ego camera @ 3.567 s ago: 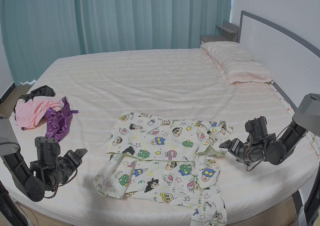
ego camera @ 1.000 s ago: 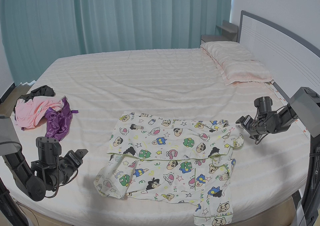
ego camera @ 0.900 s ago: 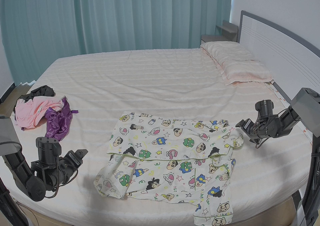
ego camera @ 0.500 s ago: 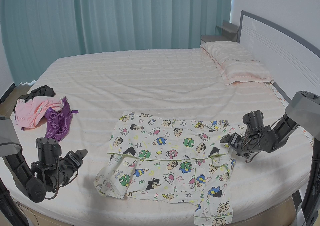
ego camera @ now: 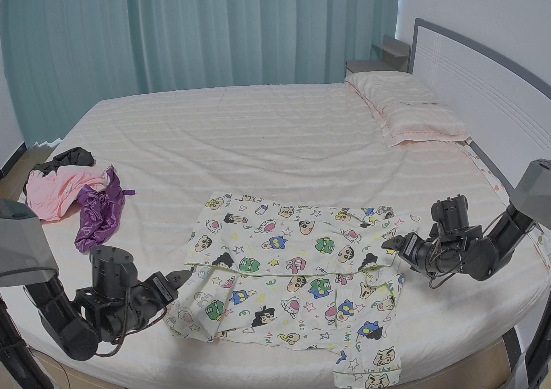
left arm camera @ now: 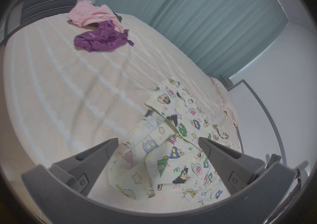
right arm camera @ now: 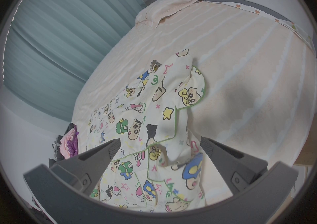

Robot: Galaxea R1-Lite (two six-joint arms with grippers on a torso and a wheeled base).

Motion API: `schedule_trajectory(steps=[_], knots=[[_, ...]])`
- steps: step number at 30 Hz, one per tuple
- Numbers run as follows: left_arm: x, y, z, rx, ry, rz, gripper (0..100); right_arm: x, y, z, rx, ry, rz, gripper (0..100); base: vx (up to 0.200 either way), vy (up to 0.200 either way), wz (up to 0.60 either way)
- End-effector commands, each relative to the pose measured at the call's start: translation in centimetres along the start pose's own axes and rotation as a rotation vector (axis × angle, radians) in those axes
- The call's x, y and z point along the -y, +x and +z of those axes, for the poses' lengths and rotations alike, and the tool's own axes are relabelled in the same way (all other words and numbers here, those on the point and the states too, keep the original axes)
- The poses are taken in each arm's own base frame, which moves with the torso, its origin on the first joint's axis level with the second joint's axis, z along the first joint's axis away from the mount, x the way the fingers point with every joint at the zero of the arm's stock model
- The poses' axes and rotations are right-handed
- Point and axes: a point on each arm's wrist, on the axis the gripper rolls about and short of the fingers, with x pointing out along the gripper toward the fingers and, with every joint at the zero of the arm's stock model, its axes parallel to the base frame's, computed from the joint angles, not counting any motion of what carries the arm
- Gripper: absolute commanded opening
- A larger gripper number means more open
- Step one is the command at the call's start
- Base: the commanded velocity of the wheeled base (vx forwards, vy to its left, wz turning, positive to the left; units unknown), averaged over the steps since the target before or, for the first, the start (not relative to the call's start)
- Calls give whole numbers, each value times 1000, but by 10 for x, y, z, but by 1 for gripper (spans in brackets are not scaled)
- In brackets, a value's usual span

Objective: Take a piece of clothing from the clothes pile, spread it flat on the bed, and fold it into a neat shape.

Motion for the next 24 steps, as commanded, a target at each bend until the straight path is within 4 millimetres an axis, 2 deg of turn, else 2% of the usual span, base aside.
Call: schedule_trajectory(steps=[1,5,9,14,24], knots=[[-1,39,-20,-75,62,41,100,13,-20,-18,16,-7,46,100,0,0,0],[-2,45,-21,-75,82,33,100,12,-20,-21,11,-13,67,100,0,0,0],[-10,43,-25,-91,120,57,100,12,-21,-21,8,-12,77,100,0,0,0],[-18,40,-21,-74,121,70,100,12,-21,-21,5,-9,80,100,0,0,0],[-27,25,8,16,116,38,100,12,-21,-21,3,11,81,100,0,0,0]])
